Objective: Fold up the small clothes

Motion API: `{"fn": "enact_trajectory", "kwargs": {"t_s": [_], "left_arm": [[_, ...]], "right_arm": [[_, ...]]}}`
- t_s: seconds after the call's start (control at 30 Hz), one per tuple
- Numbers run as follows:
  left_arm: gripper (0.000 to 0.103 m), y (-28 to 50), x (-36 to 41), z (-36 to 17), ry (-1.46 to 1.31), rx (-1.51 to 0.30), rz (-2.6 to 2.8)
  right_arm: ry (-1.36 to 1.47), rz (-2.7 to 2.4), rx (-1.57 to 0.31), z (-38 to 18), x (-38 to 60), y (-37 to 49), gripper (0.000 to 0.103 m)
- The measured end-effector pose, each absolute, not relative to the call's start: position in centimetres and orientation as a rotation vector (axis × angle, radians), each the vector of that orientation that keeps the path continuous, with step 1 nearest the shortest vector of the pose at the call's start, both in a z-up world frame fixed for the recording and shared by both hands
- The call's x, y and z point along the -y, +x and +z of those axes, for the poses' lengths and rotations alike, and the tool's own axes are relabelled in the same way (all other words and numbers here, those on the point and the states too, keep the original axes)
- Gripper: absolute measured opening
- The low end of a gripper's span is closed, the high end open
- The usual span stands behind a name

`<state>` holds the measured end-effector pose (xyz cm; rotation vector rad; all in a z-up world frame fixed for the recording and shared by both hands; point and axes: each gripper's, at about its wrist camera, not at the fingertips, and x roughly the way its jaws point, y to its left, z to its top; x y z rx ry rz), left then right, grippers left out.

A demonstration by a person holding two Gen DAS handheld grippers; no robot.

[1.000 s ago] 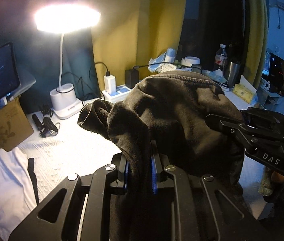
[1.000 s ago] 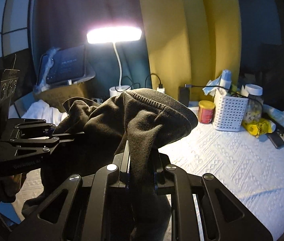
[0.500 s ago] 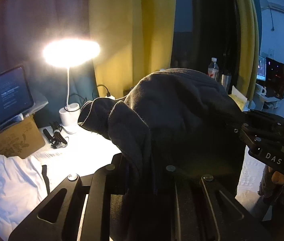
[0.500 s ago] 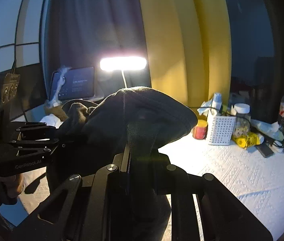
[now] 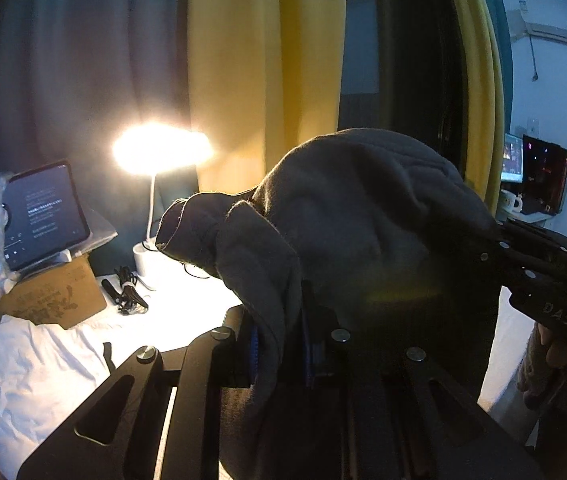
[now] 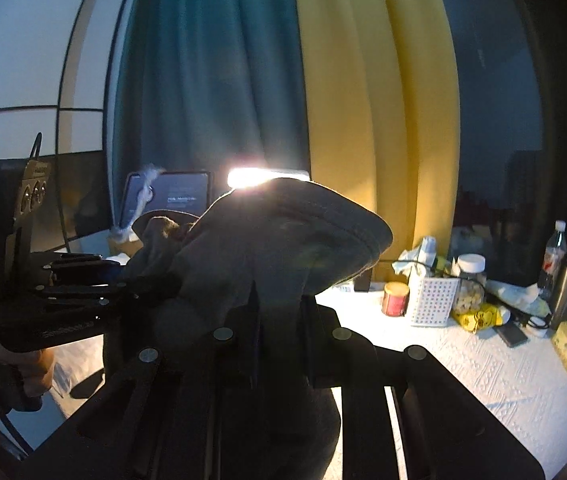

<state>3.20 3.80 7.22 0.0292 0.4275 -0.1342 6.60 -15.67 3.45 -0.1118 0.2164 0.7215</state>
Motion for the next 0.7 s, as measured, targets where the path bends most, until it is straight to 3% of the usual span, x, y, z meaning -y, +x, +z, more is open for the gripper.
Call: {"fn": "enact_trajectory", "kwargs": {"t_s": [0.7], "left_arm": [[0.014,-3.1,-10.3,11.4,0.016,-0.24,-0.052]], "right_arm": [[-0.194,0.847,-0.053,9.3,10.3,1.1,0.018]]}}
